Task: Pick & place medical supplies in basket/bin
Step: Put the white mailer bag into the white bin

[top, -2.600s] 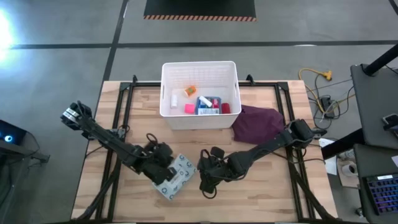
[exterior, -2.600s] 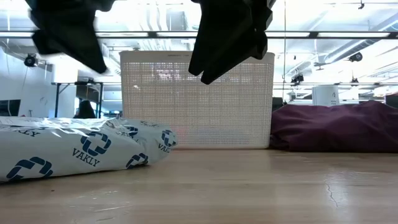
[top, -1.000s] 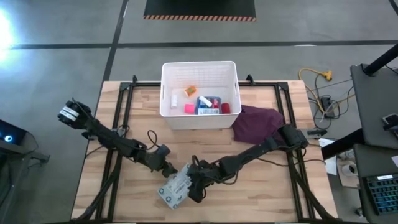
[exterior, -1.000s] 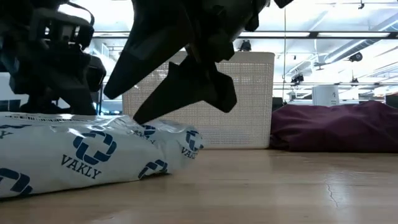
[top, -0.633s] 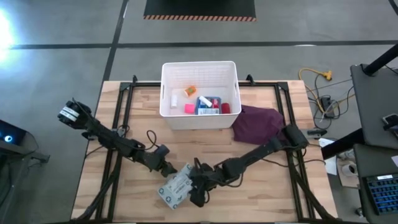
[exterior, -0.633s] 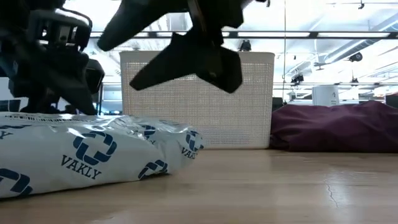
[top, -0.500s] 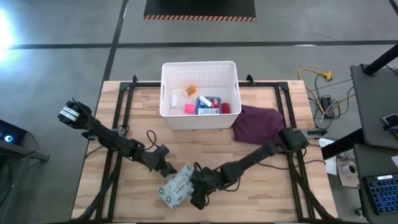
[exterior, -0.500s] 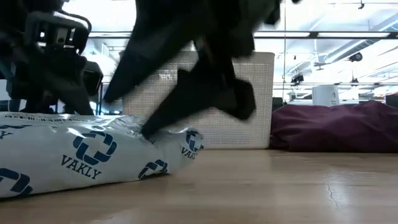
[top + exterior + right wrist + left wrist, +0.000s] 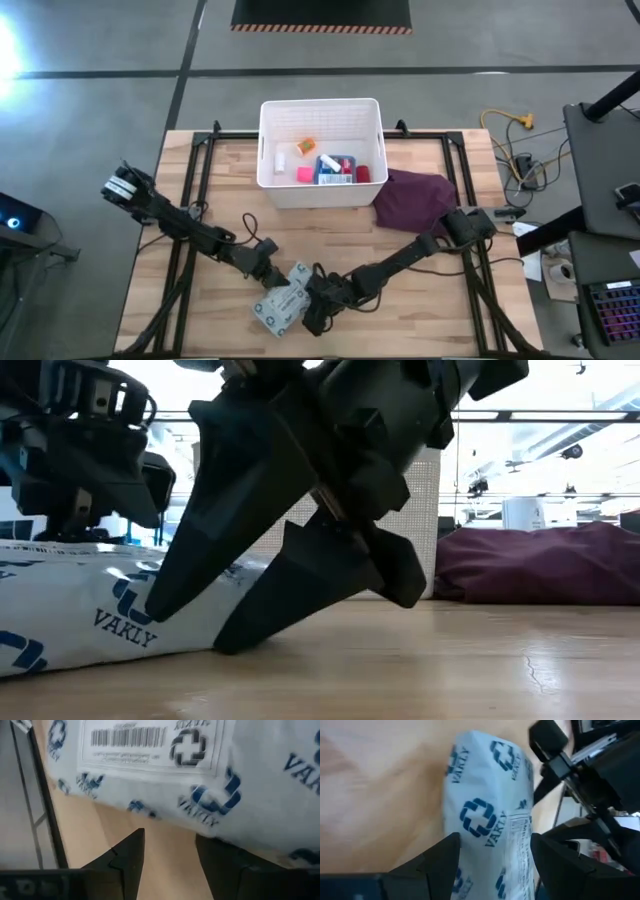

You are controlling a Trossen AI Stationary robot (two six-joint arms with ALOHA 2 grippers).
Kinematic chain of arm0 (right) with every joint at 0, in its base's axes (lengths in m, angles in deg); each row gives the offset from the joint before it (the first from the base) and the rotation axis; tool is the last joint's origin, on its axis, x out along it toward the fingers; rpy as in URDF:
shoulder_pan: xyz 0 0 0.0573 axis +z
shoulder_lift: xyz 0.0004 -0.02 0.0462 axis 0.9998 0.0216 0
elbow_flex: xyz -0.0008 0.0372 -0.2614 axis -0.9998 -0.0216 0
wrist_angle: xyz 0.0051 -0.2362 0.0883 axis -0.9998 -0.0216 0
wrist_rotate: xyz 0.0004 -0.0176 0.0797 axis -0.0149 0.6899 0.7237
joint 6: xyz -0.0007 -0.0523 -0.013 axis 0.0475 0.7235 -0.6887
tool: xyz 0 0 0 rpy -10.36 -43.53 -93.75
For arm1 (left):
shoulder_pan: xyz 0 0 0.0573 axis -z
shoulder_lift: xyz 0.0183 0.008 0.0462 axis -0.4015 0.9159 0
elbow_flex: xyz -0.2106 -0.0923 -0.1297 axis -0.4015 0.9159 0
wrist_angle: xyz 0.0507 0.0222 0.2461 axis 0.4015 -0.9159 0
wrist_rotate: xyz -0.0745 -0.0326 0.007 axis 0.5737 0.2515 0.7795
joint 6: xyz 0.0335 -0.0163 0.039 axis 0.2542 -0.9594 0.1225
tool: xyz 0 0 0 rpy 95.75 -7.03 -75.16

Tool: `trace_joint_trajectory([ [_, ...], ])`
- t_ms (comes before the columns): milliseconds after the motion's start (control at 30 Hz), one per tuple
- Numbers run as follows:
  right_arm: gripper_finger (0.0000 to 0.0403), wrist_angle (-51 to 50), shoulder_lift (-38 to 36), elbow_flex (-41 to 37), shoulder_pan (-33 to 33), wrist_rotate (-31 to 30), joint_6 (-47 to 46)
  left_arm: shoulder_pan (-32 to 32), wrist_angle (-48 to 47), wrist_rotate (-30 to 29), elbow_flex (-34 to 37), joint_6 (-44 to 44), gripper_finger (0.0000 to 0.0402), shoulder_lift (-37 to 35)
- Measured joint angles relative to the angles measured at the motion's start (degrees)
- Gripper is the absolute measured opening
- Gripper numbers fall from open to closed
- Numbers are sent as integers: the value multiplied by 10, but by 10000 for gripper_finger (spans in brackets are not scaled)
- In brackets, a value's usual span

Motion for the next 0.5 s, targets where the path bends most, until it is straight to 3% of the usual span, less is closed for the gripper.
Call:
trace_joint_trajectory([
  [167,162,-4,0,0,-8,-2,-3,-2,84,2,-32,1,228,70],
  [267,157,-5,0,-1,-9,6,-2,-2,84,-2,-59,2,228,88],
  [500,147,-23,0,-1,-9,-4,9,-2,65,19,-102,22,227,44],
])
